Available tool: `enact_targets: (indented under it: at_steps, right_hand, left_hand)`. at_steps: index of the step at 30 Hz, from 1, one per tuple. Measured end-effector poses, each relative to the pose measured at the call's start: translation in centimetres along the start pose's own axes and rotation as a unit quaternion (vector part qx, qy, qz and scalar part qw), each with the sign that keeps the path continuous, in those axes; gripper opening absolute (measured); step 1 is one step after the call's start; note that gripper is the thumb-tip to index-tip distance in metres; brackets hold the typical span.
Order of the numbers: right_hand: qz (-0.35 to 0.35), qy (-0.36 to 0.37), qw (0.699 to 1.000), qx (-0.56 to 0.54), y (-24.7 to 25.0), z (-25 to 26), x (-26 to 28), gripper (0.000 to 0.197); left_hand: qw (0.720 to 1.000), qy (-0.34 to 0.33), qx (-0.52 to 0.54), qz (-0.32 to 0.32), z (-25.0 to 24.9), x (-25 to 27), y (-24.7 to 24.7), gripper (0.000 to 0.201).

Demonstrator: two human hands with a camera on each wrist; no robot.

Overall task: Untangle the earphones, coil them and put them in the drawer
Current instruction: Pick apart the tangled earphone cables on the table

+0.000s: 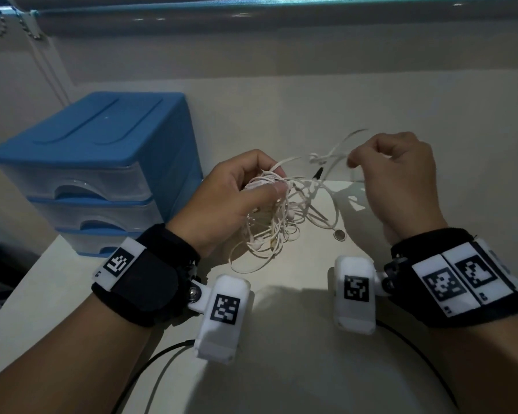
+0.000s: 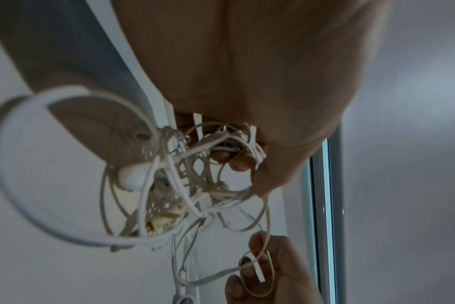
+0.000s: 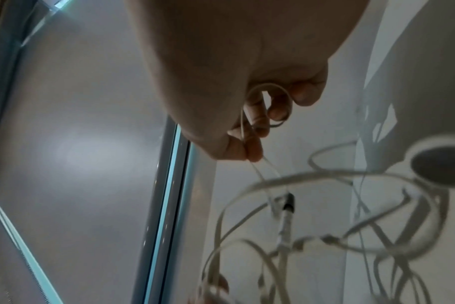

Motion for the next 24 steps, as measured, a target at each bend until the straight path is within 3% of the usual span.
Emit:
enact_targets:
  at_steps: [4,10,13,18,24]
  right_hand:
    - [-0.024,0.005,0.999,-0.039,0.9,0.3,0.2,0.015]
    - [-0.020,0.039,0.992,-0.116,0.8,0.9,0.3,0.024]
    - [-0.043,0.094,0.975,-0.197,1.7,1.8,0.7,0.023]
    - [-0.047,0.181,0.936,-0.299,2.4,3.1,1.4,0.038]
    - [-0.062,0.161,0.932,-0.318,2.7,2.3,1.3,0.034]
  left_hand:
    - [0.999,0.014,0.007,-0.028,0.2,0.1,0.6,0.003]
    - [0.998,0.012,0.030,-0.060,0.1,0.1,1.3,0.014]
    - [0.997,0.022,0.004,-0.075,0.1,0.3,1.6,0.018]
    - [0.992,0.033,0.029,-0.117,0.7,0.5,2.5,0.014]
    - [0.989,0.039,0.008,-0.140,0.7,0.8,3.1,0.023]
Point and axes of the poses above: each hand's wrist, its own x-axis away from the middle knuckle, its own y-axis out of the back of the hand, z = x × y, the point moved 10 cm from there along -x, towards the middle knuckle, and after that the axes turned 15 degrees about z, right-handed, at the moved point
